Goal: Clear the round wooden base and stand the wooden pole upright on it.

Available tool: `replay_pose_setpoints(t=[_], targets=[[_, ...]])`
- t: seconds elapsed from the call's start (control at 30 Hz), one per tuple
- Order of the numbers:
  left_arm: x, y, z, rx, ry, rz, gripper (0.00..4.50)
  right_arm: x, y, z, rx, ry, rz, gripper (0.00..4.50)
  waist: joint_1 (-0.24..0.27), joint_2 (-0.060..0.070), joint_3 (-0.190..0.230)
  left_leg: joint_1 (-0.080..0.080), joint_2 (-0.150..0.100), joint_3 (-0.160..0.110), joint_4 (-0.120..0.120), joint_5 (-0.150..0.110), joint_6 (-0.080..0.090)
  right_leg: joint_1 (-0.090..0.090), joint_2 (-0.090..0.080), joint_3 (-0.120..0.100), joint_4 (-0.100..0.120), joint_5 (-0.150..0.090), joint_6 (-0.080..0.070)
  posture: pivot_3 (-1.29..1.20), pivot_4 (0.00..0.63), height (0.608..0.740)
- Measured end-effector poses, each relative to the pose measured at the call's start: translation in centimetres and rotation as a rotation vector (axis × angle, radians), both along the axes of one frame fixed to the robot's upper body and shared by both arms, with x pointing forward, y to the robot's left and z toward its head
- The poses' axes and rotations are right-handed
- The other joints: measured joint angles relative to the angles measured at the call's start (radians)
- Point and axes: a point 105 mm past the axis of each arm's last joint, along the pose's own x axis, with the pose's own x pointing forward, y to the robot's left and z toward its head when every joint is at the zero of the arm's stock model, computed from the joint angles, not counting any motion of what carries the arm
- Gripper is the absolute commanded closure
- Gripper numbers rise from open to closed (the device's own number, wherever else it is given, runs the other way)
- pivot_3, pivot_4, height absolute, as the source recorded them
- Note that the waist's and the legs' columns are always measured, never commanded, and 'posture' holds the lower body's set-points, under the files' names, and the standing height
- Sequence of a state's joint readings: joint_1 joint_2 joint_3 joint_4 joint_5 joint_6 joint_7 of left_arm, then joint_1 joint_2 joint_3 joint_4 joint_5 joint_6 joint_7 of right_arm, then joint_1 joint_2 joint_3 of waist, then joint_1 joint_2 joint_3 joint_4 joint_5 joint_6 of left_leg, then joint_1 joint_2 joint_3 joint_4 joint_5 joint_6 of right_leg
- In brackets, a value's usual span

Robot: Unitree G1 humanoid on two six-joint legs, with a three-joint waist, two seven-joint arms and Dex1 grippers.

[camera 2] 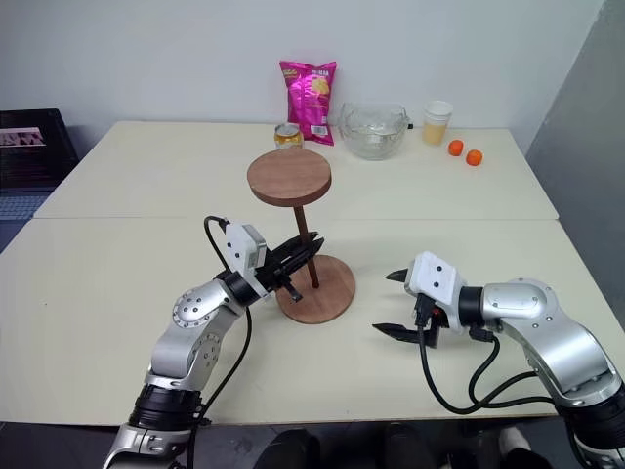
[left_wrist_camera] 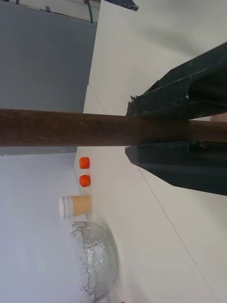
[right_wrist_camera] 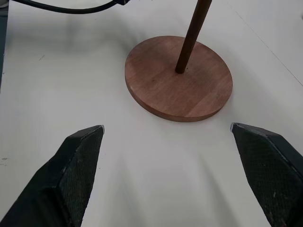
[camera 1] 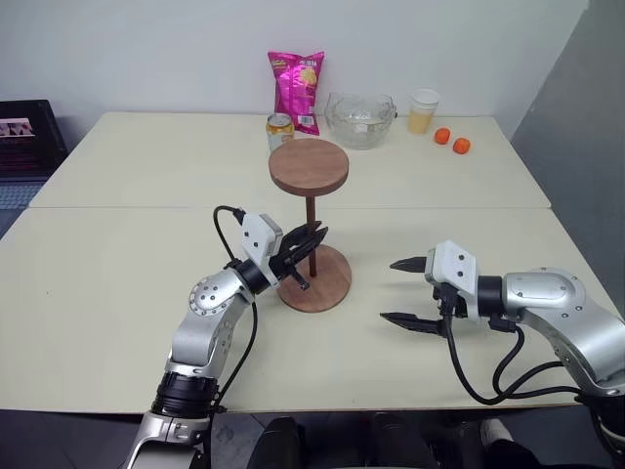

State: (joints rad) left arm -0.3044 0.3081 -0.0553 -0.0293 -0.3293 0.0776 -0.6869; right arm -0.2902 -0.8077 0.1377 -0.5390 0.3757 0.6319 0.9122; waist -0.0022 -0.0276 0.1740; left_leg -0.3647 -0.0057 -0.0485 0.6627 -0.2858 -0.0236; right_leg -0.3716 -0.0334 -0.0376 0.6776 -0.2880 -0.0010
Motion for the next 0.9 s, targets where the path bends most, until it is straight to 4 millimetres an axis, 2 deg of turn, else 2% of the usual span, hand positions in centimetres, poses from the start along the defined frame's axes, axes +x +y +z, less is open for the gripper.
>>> replay_pose_setpoints(t=[0.67, 0.7, 0.73, 0.77, 0.8, 0.83, 0.9], targets=[[-0.5, 0.5, 0.0, 0.05, 0.003, -0.015, 4.25, 0.0, 0.1, 0.1, 0.001, -0.005, 0.004, 0.0, -0.003, 0.001, -0.001, 0.0, 0.001, 0.0, -0.001, 0.0, 0.0, 0.0, 0.001, 0.0, 0.0, -0.002, 0.004, 0.0, 0.15, 0.74], [-0.4, 0.5, 0.0, 0.051, 0.003, -0.014, 3.9, -0.1, 0.1, 0.1, 0.002, -0.007, 0.005, 0.0, -0.003, 0.001, -0.001, 0.0, 0.001, 0.0, -0.001, 0.0, 0.0, 0.0, 0.001, 0.0, 0.0, -0.002, 0.004, 0.0, 0.15, 0.74], [-0.4, 0.6, 0.0, 0.053, 0.003, -0.013, 3.9, -0.1, 0.1, 0.1, 0.004, -0.008, 0.007, 0.0, -0.003, 0.001, -0.001, 0.0, 0.001, 0.0, -0.001, 0.0, 0.0, 0.0, 0.001, 0.0, 0.0, -0.002, 0.004, 0.0, 0.15, 0.74], [-0.4, 0.7, 0.0, 0.057, 0.003, -0.01, 3.48, -0.1, 0.2, 0.1, 0.004, -0.009, 0.008, 0.0, -0.003, 0.001, -0.001, 0.0, 0.001, 0.0, -0.001, 0.0, 0.0, 0.0, 0.001, 0.0, 0.0, -0.002, 0.004, 0.0, 0.15, 0.74], [-0.3, 1.0, -0.6, 0.086, 0.027, 0.002, 3.34, -0.1, 0.2, 0.1, 0.005, -0.01, 0.009, 0.0, -0.003, 0.001, -0.002, 0.0, 0.001, 0.0, -0.001, 0.0, 0.0, -0.001, 0.001, 0.0, 0.0, -0.002, 0.004, 0.0, 0.15, 0.74], [-0.1, 1.5, -1.7, 0.116, 0.073, 0.017, 3.1, -0.1, 0.2, 0.1, 0.005, -0.011, 0.01, 0.0, -0.004, 0.002, -0.001, 0.0, 0.001, 0.0, -0.001, 0.0, 0.0, -0.001, 0.001, 0.001, 0.0, -0.002, 0.004, 0.0, 0.15, 0.74], [-0.4, 2.5, -5.6, 0.147, 0.223, 0.048, 2.71, -0.1, 0.2, 0.1, 0.005, -0.011, 0.01, 0.0, -0.002, 0.001, 0.003, -0.002, 0.001, 0.0, -0.001, 0.0, 0.0, -0.003, 0.001, 0.0, 0.0, -0.002, 0.004, 0.0, 0.15, 0.74]])
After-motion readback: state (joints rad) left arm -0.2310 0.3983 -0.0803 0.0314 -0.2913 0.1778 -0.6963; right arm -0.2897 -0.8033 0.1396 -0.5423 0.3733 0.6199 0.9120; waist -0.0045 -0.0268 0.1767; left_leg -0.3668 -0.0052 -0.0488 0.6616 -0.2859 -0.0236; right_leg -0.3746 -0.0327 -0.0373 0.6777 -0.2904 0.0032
